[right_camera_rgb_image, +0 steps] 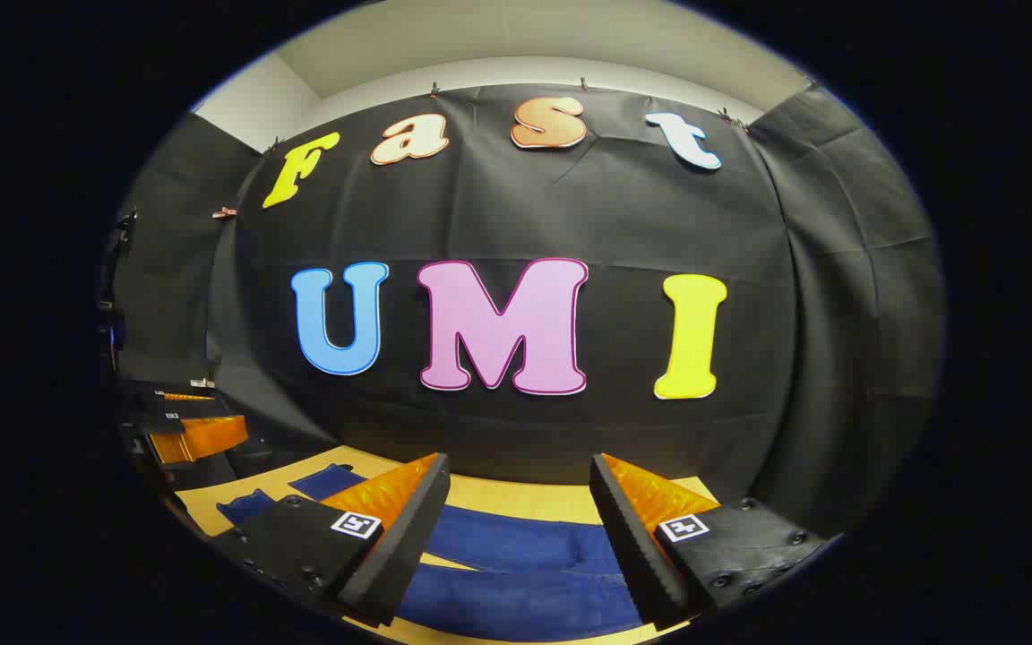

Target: Grasp the waist and the cuffs of the jeans and fold them to make the two legs overlap; first hold the waist and fold one-third of the jeans toward the cuffs, then hold the cuffs and fold the remaining one-third in the same direction to finish folding.

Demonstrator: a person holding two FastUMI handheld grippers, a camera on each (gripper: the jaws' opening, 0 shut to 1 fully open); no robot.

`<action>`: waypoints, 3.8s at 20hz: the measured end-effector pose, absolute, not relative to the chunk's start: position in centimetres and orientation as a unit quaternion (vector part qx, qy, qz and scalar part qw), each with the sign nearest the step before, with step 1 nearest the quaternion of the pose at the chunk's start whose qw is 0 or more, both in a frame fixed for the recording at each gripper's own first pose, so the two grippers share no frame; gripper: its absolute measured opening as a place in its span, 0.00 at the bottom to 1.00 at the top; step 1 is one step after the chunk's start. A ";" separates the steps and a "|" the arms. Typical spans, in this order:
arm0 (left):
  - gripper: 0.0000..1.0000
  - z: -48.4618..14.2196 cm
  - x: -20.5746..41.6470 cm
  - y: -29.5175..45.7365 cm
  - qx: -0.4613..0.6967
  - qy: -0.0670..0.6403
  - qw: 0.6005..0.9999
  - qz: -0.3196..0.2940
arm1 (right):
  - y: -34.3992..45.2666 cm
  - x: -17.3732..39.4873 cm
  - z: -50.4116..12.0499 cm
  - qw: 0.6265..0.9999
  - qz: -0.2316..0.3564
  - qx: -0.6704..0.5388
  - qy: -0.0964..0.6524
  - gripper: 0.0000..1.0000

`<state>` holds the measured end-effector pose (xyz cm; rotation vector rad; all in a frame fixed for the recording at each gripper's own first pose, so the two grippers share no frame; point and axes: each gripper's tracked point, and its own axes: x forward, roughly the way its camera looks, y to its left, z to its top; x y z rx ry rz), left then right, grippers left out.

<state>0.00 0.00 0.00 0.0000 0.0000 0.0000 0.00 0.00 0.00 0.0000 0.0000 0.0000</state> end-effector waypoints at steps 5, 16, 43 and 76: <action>0.96 -0.5 -0.7 0.5 0.006 0.007 1.000 -0.016 | 0.6 -0.9 0.6 1.000 -0.015 -0.004 -0.009 0.96; 0.96 -1.9 -2.7 3.6 -0.010 0.008 1.000 -0.024 | 2.4 -3.7 1.5 1.000 -0.021 -0.010 -0.013 0.96; 0.88 -36.6 -1.8 32.5 0.593 0.320 0.699 -0.240 | -0.4 -7.0 -7.9 0.988 -0.076 -0.098 0.087 0.96; 0.06 -38.6 1.1 31.2 0.539 0.414 0.709 -0.190 | -28.4 -2.6 -34.4 0.658 0.151 -0.667 0.316 0.91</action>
